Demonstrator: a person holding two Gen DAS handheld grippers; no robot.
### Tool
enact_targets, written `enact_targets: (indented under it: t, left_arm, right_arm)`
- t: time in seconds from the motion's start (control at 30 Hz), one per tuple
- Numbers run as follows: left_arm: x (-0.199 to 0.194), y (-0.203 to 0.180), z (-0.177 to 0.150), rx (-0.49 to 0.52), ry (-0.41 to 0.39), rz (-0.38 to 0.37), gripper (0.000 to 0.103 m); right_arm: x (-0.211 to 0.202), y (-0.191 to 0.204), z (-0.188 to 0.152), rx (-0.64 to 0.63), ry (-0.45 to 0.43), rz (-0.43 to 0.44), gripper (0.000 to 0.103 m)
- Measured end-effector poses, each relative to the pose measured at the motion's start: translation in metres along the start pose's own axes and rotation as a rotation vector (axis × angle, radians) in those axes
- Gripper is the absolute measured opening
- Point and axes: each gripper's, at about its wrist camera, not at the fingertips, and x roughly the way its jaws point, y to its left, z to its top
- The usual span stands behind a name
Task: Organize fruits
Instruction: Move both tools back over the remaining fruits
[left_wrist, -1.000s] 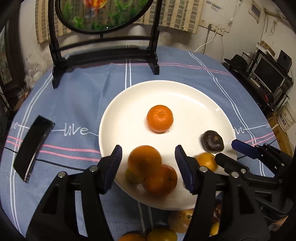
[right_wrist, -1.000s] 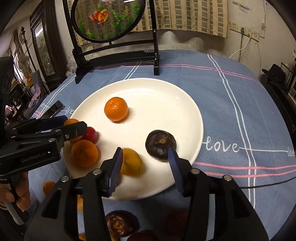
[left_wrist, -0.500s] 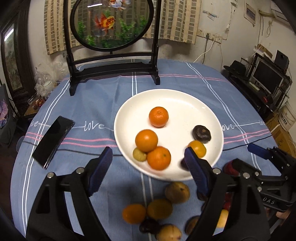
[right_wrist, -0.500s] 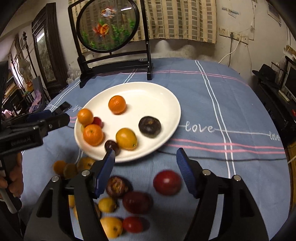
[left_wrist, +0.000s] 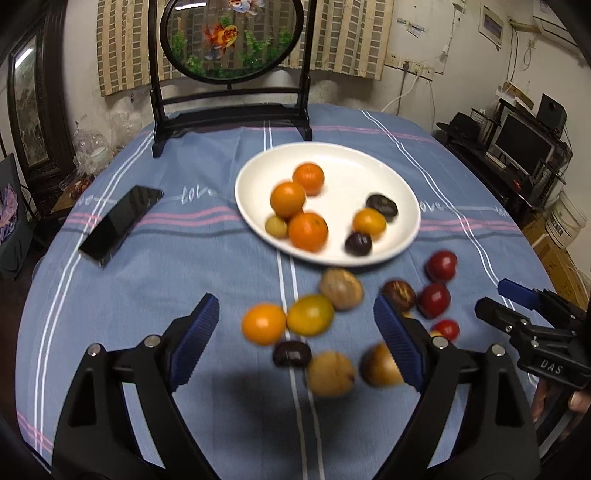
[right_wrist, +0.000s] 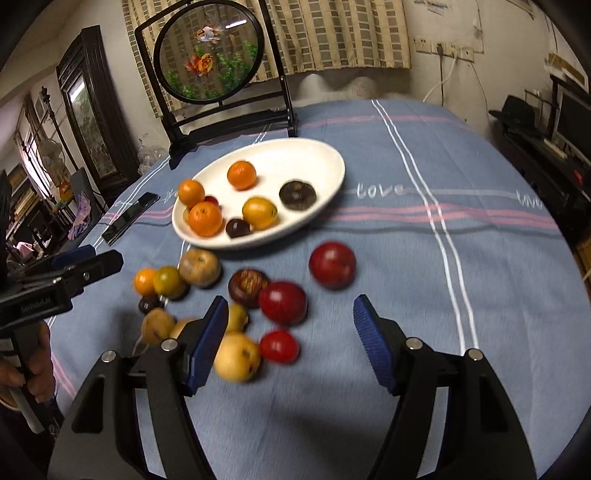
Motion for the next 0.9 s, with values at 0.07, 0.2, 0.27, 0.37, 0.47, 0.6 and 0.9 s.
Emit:
enact_targets:
  t: [0.07,0.2,0.27,0.37,0.47,0.6,0.9]
  left_arm:
    - [-0.003,-0.002,-0.012,0.002,0.011,-0.004,0.088]
    - [-0.006,-0.006,-0.027,0.009,0.027,-0.005,0.088]
    - [-0.006,-0.008,-0.033,0.011,0.035,-0.010,0.088]
    - [-0.005,-0.010,-0.041,0.017,0.045,-0.012,0.088]
    - [-0.002,-0.012,-0.049,0.017,0.060,-0.017,0.088]
    - [0.006,-0.012,-0.057,0.018,0.087,-0.014,0.088]
    - [0.023,-0.010,-0.069,0.020,0.132,-0.019,0.088]
  right_arm:
    - [-0.003,0.001,-0.009,0.005,0.003,0.003,0.071]
    - [-0.008,0.003,-0.024,0.004,0.006,0.003,0.071]
    - [-0.010,0.003,-0.031,0.004,0.012,0.005,0.071]
    - [-0.010,0.003,-0.039,0.000,0.020,0.001,0.071]
    - [-0.008,0.002,-0.046,0.005,0.030,0.002,0.071]
    - [-0.009,0.003,-0.049,-0.007,0.015,-0.011,0.071]
    - [-0.008,0.011,-0.055,-0.046,0.002,-0.007,0.071]
